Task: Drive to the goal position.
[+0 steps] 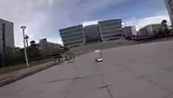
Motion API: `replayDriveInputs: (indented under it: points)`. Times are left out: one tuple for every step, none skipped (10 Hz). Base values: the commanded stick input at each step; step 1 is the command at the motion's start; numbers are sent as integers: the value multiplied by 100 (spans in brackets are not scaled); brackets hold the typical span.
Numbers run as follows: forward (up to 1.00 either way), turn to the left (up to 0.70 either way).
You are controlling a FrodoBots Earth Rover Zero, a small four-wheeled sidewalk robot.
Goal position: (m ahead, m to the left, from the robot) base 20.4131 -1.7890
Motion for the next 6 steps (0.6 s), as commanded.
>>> replayDriveInputs:
  points:
    - [85, 0]
    - [85, 0]
    - [85, 0]
    - [85, 0]
    - [85, 0]
    - [85, 0]
